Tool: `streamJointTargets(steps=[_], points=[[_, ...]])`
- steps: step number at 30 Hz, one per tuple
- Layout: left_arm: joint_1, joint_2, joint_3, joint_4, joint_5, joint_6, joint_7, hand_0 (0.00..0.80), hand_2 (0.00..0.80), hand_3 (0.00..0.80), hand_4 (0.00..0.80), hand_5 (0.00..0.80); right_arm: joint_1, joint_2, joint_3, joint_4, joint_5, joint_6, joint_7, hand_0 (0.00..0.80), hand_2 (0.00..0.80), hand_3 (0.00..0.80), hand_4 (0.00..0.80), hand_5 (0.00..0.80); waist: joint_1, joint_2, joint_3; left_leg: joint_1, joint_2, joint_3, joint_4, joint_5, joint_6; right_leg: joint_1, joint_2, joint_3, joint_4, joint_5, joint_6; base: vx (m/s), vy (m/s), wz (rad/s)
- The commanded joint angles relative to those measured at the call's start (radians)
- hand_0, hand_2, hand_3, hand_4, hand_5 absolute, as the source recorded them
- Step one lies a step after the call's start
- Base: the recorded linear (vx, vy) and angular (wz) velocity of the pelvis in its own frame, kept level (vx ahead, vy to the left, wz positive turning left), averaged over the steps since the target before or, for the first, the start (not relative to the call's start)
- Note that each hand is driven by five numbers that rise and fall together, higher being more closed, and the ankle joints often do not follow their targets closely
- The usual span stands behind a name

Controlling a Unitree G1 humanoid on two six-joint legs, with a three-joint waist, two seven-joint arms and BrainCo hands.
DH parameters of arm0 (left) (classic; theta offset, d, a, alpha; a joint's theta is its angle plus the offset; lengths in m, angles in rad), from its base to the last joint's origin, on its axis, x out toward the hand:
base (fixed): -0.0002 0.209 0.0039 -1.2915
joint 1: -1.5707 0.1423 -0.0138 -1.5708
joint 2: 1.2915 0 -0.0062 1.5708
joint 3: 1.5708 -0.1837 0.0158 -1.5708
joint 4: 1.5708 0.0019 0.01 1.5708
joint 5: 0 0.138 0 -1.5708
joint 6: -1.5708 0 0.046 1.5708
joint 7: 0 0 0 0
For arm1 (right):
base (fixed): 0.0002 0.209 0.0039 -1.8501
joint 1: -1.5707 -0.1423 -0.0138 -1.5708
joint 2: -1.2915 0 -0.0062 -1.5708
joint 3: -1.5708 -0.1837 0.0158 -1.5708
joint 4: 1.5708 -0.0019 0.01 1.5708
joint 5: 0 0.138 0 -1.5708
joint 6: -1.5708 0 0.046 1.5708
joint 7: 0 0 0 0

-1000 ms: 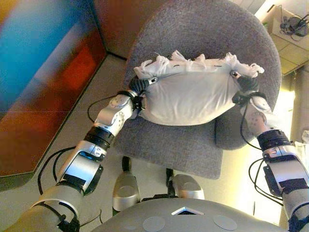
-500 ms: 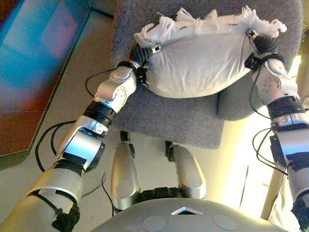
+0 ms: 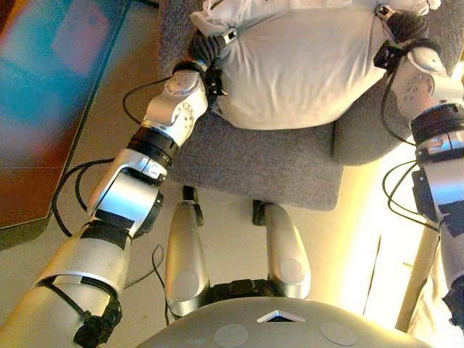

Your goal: Pick up the cushion and take it to the sofa

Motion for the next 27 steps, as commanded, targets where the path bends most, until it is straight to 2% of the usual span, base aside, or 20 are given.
streamJointTargets(steps=[1,2,10,15,22,27], points=[[-0.133,-0.022,-0.039,0.038,-0.053,-0.075,0.001,0.637,0.637,0.637,0.637,0.637,-0.134,-0.004,0.04,0.053,0.038,0.006,-0.015,0.0,0.0,0.0,0.0,0.0,0.025,-0.001,-0.053,-0.001,0.127,-0.086,0.01,-0.037,-0.144,0.02,-0.096,0.048,-0.168,0.134,0.092,0.0,0.0,0.0],[-0.132,-0.024,-0.044,0.04,-0.054,-0.073,-0.001,0.0,0.0,0.0,0.0,0.0,-0.144,0.0,0.037,0.061,0.055,0.018,-0.021,0.0,0.0,0.0,0.0,0.0,0.027,-0.003,-0.05,-0.003,0.125,-0.087,0.008,-0.036,-0.145,0.018,-0.094,0.047,-0.168,0.133,0.091,0.0,0.0,0.0],[-0.14,-0.006,-0.059,0.026,-0.046,-0.096,0.028,0.0,0.0,0.0,0.0,0.0,-0.175,0.006,0.019,0.092,0.163,-0.021,-0.047,0.0,0.0,0.0,0.0,0.0,0.037,0.008,-0.043,-0.001,0.117,-0.081,-0.024,-0.019,-0.14,0.011,-0.086,0.04,-0.168,0.127,0.084,-0.003,0.004,0.0],[-0.124,0.006,-0.045,0.02,-0.049,-0.127,0.02,0.0,0.0,0.0,0.0,0.0,-0.166,-0.006,0.01,0.106,0.141,-0.028,-0.082,0.0,0.0,0.0,0.0,0.0,0.041,0.016,-0.051,0.036,0.114,-0.069,-0.071,0.001,-0.138,0.042,-0.092,0.023,-0.203,0.131,0.087,-0.001,0.011,0.01],[-0.089,0.057,-0.037,0.017,-0.058,-0.167,-0.01,0.0,0.0,0.0,0.0,0.0,-0.168,-0.051,0.017,0.118,0.152,-0.02,-0.096,0.0,0.0,0.0,0.0,0.0,0.044,0.022,-0.088,0.107,0.11,-0.057,-0.124,0.016,-0.137,0.112,-0.085,0.009,-0.264,0.137,0.081,0.019,0.019,0.03],[-0.022,0.117,-0.029,0.003,-0.031,-0.17,-0.066,0.0,0.0,0.0,0.0,0.0,-0.142,-0.12,-0.009,0.121,0.197,-0.016,-0.109,0.0,0.0,0.0,0.0,0.0,0.05,0.027,-0.128,0.177,0.107,-0.037,-0.172,0.021,-0.135,0.183,-0.081,-0.013,-0.315,0.138,0.078,0.058,0.021,0.0]])
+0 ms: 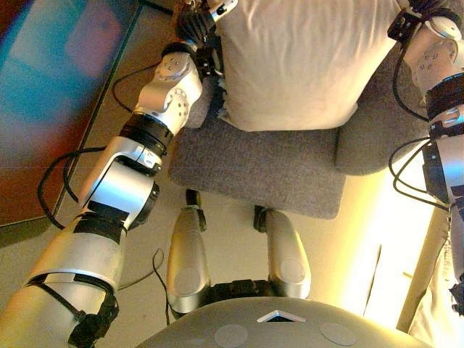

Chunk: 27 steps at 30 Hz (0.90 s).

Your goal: Pick up the cushion and take it to the sofa

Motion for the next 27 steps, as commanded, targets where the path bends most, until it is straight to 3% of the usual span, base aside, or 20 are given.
streamJointTargets(steps=[1,6,10,16,21,27], points=[[0.033,0.032,0.011,-0.014,0.0,-0.077,-0.053,0.0,0.0,0.0,0.0,0.0,-0.023,-0.089,-0.014,0.028,0.038,-0.041,-0.02,0.0,0.0,0.0,0.0,0.0,0.021,0.022,-0.131,0.073,0.121,-0.044,-0.043,-0.019,-0.137,0.071,-0.077,0.016,-0.187,0.107,0.073,0.096,0.028,0.02],[0.119,0.089,0.056,-0.021,-0.032,-0.099,-0.086,0.0,0.0,0.0,0.0,0.0,0.023,-0.162,-0.045,0.034,0.027,-0.029,-0.019,0.0,0.0,0.0,0.0,0.0,0.027,0.025,-0.18,0.155,0.116,-0.022,-0.111,0.0,-0.132,0.15,-0.073,-0.002,-0.256,0.124,0.074,0.096,0.031,0.03],[0.205,0.123,0.106,-0.044,-0.02,-0.107,-0.094,0.0,0.0,0.0,0.0,0.0,0.11,-0.225,-0.064,0.02,-0.074,-0.001,0.036,0.0,0.0,0.0,0.0,0.0,0.033,0.025,-0.234,0.25,0.105,-0.003,-0.195,0.02,-0.125,0.242,-0.066,-0.014,-0.333,0.144,0.082,0.14,0.027,-0.03],[0.433,0.138,0.203,-0.213,0.027,-0.089,-0.088,0.0,0.0,0.0,0.0,0.0,0.425,-0.248,-0.209,-0.222,-0.098,-0.006,0.055,0.0,0.0,0.0,0.0,0.0,0.023,0.035,-0.316,0.386,0.078,0.03,-0.314,0.057,-0.105,0.355,-0.054,-0.02,-0.431,0.19,0.093,0.169,0.054,0.06],[0.604,0.114,0.292,-0.404,0.054,-0.07,-0.09,0.0,0.0,0.0,0.0,0.0,0.732,-0.171,-0.33,-0.54,-0.141,-0.041,0.063,0.0,0.0,0.0,0.0,0.0,0.004,0.04,-0.361,0.469,0.06,0.058,-0.404,0.069,-0.09,0.409,-0.045,-0.026,-0.491,0.22,0.097,0.078,0.051,0.04],[0.791,0.041,0.343,-0.585,0.091,-0.047,-0.16,0.0,0.0,0.0,0.0,0.0,1.043,0.021,-0.43,-0.848,-0.162,-0.076,0.136,0.0,0.0,0.0,0.0,0.0,-0.018,0.051,-0.374,0.529,0.045,0.08,-0.462,0.068,-0.069,0.436,-0.028,-0.018,-0.522,0.231,0.092,-0.057,0.047,-0.02]])
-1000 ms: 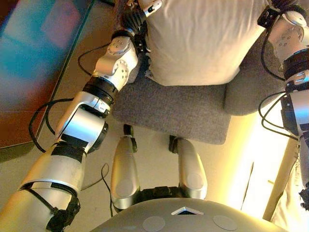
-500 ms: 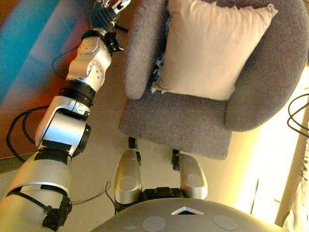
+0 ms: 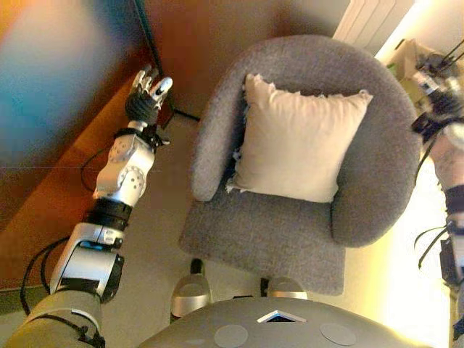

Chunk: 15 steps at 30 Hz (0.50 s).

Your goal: Pick up the cushion and take it to the sofa

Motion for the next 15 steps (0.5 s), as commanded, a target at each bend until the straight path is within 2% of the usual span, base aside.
streamJointTargets(steps=[1,3,7,11,13,15], points=[[0.063,-0.06,0.041,-0.051,0.033,-0.015,-0.077,0.0,0.0,0.0,0.0,0.0,0.093,0.055,-0.027,-0.082,0.016,-0.112,0.061,0.0,0.0,0.0,0.0,0.0,-0.01,0.049,-0.084,0.032,0.085,0.046,0.004,-0.011,-0.043,-0.077,-0.037,0.037,-0.046,0.14,0.069,-0.09,0.048,-0.07],[0.129,-0.113,0.059,-0.06,-0.01,-0.005,-0.128,0.0,0.0,0.0,0.0,0.0,0.175,0.156,-0.021,-0.116,0.027,-0.156,0.129,0.0,0.0,0.0,0.0,0.0,-0.009,0.055,-0.087,0.048,0.077,0.052,-0.016,-0.011,-0.036,-0.069,-0.031,0.034,-0.066,0.148,0.068,-0.092,0.039,-0.03],[0.249,-0.15,0.059,-0.098,0.017,0.006,-0.193,0.0,0.0,0.0,0.0,0.0,0.302,0.301,0.032,-0.191,-0.067,-0.217,0.181,0.0,0.0,0.0,0.0,0.0,-0.007,0.061,-0.089,0.052,0.059,0.05,-0.039,-0.011,-0.026,-0.074,-0.025,0.023,-0.084,0.16,0.067,-0.108,0.01,-0.04],[0.369,-0.154,0.067,-0.096,0.014,0.006,-0.287,0.0,0.0,0.0,0.0,0.0,0.39,0.348,0.079,-0.155,-0.139,-0.255,0.207,0.0,0.0,0.0,0.0,0.0,0.0,0.062,-0.09,0.05,0.052,0.052,-0.048,-0.015,-0.02,-0.075,-0.023,0.012,-0.088,0.16,0.065,-0.084,0.037,-0.02],[0.448,-0.148,0.068,-0.116,0.046,-0.019,-0.314,0.0,0.0,0.0,0.0,0.0,0.442,0.36,0.092,-0.162,-0.067,-0.24,0.206,0.0,0.0,0.0,0.0,0.0,0.002,0.062,-0.087,0.05,0.049,0.053,-0.048,-0.016,-0.016,-0.075,-0.023,0.012,-0.088,0.161,0.065,-0.053,0.043,-0.01],[0.536,-0.149,0.065,-0.111,0.01,-0.026,-0.367,0.0,0.0,0.0,0.0,0.0,0.517,0.391,0.097,-0.157,0.025,-0.249,0.271,0.0,0.0,0.0,0.0,0.0,0.005,0.061,-0.083,0.048,0.046,0.057,-0.049,-0.016,-0.009,-0.078,-0.023,0.011,-0.089,0.162,0.065,-0.059,0.037,0.0]])
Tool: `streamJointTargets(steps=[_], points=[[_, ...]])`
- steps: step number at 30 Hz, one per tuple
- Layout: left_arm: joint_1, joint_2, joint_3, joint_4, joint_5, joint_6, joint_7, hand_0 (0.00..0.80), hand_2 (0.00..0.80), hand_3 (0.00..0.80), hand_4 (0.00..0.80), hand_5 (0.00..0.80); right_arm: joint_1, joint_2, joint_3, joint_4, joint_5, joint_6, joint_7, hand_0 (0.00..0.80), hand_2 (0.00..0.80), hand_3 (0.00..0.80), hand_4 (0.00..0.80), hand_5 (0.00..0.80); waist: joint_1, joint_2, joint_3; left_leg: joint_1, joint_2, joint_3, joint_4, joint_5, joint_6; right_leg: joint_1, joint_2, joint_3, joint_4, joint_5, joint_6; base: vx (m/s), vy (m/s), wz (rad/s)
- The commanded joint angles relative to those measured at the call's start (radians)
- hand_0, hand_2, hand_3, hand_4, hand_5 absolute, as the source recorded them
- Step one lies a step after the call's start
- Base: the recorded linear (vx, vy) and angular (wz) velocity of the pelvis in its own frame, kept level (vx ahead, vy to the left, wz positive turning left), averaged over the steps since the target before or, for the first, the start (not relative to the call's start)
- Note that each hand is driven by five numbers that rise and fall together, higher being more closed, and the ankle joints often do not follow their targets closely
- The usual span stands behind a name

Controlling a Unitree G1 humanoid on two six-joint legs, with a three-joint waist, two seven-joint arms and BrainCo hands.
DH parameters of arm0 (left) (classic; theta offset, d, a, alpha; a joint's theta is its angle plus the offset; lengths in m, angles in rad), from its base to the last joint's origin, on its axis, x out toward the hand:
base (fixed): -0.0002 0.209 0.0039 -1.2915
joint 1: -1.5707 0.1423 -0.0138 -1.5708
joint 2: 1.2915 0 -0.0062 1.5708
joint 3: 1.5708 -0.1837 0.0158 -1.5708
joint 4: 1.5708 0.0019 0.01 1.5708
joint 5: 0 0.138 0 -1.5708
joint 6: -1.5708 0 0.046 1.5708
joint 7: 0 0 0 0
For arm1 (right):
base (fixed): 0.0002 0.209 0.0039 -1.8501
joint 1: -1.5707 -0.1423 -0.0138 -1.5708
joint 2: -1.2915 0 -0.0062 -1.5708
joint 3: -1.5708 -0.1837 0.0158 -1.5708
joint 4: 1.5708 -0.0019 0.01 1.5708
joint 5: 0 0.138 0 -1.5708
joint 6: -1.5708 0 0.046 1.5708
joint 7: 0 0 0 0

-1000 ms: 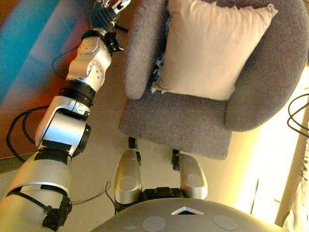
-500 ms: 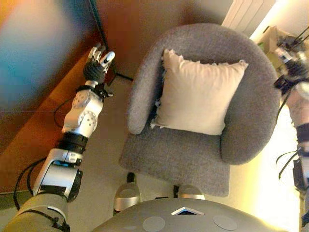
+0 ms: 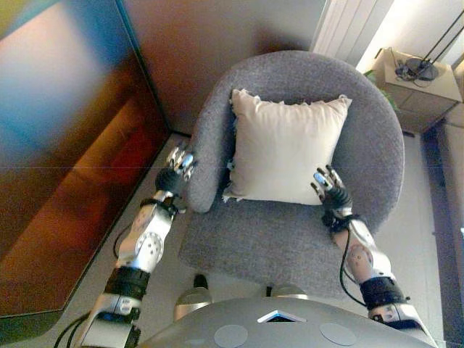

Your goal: Pick up the cushion and take it to the sofa

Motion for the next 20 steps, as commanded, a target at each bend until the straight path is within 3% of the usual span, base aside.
streamJointTargets(steps=[1,4,10,20], points=[[0.039,0.006,0.018,-0.009,-0.032,-0.056,-0.112,0.0,0.0,0.0,0.0,0.0,0.023,0.033,-0.004,-0.031,0.177,-0.072,0.107,0.0,0.0,0.0,0.0,0.0,0.024,0.009,-0.019,0.027,0.037,0.041,0.007,-0.052,0.001,-0.095,-0.035,0.011,-0.029,0.132,0.067,-0.046,0.036,0.0],[0.051,0.009,-0.012,0.026,-0.03,-0.082,-0.137,0.0,0.0,0.0,0.0,0.0,0.035,0.047,0.014,-0.012,0.199,-0.11,0.154,0.0,0.0,0.0,0.0,0.0,0.021,0.011,-0.013,0.025,0.034,0.04,0.007,-0.056,0.007,-0.095,-0.034,0.012,-0.029,0.129,0.066,-0.032,0.041,0.02],[-0.031,0.044,-0.083,0.022,-0.021,-0.099,-0.088,0.0,0.0,0.0,0.0,0.0,-0.054,0.008,0.062,-0.01,0.202,-0.106,0.154,0.0,0.0,0.0,0.0,0.0,0.026,0.016,-0.005,0.017,0.031,0.028,0.007,-0.06,0.005,-0.097,-0.039,0.0,-0.029,0.126,0.068,-0.032,0.018,0.01],[-0.003,0.027,-0.095,-0.003,-0.014,-0.076,-0.08,0.0,0.0,0.0,0.0,0.0,-0.005,0.036,0.096,-0.021,0.217,-0.095,0.168,0.0,0.0,0.0,0.0,0.0,0.025,0.008,-0.014,0.015,0.033,0.037,0.007,-0.063,0.008,-0.103,-0.042,0.004,-0.029,0.126,0.072,0.0,0.0,0.0]])
